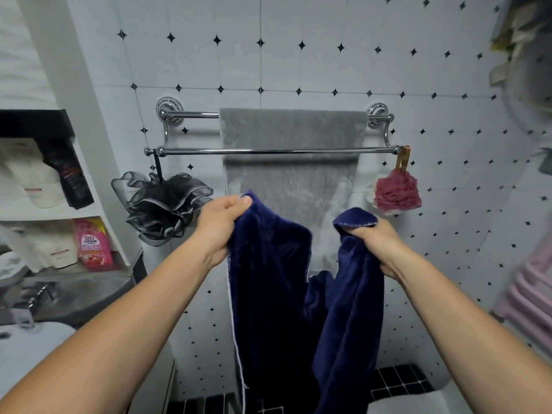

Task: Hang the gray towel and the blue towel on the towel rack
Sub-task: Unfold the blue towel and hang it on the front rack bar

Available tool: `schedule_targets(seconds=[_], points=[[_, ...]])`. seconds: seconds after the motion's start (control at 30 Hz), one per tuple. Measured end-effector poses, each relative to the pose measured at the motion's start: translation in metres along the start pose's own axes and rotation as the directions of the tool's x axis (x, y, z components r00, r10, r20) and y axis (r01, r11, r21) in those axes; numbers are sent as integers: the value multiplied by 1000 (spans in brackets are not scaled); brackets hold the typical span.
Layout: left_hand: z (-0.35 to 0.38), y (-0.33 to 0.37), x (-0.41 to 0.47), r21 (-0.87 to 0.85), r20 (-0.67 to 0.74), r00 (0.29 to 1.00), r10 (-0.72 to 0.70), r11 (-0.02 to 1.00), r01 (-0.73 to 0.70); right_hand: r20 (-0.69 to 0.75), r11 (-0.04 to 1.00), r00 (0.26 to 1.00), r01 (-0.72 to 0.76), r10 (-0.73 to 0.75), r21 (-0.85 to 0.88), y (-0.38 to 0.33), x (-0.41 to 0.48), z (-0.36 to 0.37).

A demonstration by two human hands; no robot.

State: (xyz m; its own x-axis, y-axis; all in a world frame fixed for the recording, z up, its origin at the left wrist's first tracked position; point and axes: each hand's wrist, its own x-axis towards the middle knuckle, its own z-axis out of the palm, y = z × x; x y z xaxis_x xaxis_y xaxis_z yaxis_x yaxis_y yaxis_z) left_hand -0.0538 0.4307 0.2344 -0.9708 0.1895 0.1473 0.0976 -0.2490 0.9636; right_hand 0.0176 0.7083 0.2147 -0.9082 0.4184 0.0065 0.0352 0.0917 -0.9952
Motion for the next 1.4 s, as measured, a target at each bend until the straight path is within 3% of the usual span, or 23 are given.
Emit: schedule_targets(seconds=[0.07, 0.13, 0.2, 0.27, 0.33, 0.37, 0.43, 0.5, 0.6, 0.67, 0.73, 0.77, 0.83, 0.87, 0.97, 1.1, 1.23, 1.3, 1.4], points=[[21, 0, -4, 174, 79, 994, 73, 981, -86, 241, 966, 958, 196, -153, -167, -7, -13, 17], [48, -1, -10, 274, 208, 972, 112, 947, -168, 464, 894, 842, 401, -274, -200, -15, -25, 44], [68, 1, -14, 253, 248, 948, 200, 931, -262, 450, 847, 800, 508, -396, -158, -20, -29, 66], [65, -4, -20, 176, 181, 949, 257, 941, -288, 268, 881, 865, 463, -425, -98, -28, -30, 76], [49, -33, -35, 193, 168, 964, 208, 952, -239, 98, 940, 935, 338, -341, 44, -31, -26, 79], [41, -55, -46, 288, 173, 974, 144, 939, -190, 58, 950, 953, 291, -298, 111, -34, -24, 81], [25, -101, -64, 559, 103, 995, 13, 826, -69, 60, 953, 966, 235, -250, 190, -42, -22, 86], [5, -127, -66, 585, -64, 995, -73, 805, 97, 89, 960, 970, 206, -226, 189, -47, -18, 82], [-23, -121, -54, 402, -126, 979, -160, 894, 197, 233, 989, 963, 142, -132, -27, -45, -11, 49], [-27, -101, -42, 353, -93, 988, -123, 924, 148, 443, 971, 895, 64, 45, -229, -39, -9, 22], [-14, -72, -30, 284, -74, 995, -63, 955, 82, 525, 889, 820, 45, 228, -456, -34, -11, 12], [-3, -59, -24, 251, -57, 998, -32, 967, 45, 509, 838, 827, 89, 240, -539, -31, -14, 16], [21, -36, -15, 249, 2, 999, 32, 968, -32, 421, 802, 902, 178, 98, -570, -28, -16, 32], [32, -26, -11, 268, 43, 997, 62, 961, -72, 394, 824, 919, 215, 11, -524, -28, -19, 41], [55, -2, -5, 329, 146, 984, 101, 933, -145, 470, 888, 874, 309, -125, -340, -36, -28, 68], [67, 12, -2, 296, 151, 981, 122, 941, -162, 260, 703, 903, 430, -343, -566, -38, -31, 95], [53, -11, -14, 401, 75, 941, 329, 854, -331, 34, 915, 957, 285, -287, -287, -48, -22, 97], [41, -42, -32, 598, -1, 937, 349, 752, -279, -75, 968, 969, 226, -234, -108, -64, -17, 94], [23, -101, -61, 788, -54, 946, 318, 596, -155, -116, 979, 973, 202, -198, 28, -92, -12, 93]])
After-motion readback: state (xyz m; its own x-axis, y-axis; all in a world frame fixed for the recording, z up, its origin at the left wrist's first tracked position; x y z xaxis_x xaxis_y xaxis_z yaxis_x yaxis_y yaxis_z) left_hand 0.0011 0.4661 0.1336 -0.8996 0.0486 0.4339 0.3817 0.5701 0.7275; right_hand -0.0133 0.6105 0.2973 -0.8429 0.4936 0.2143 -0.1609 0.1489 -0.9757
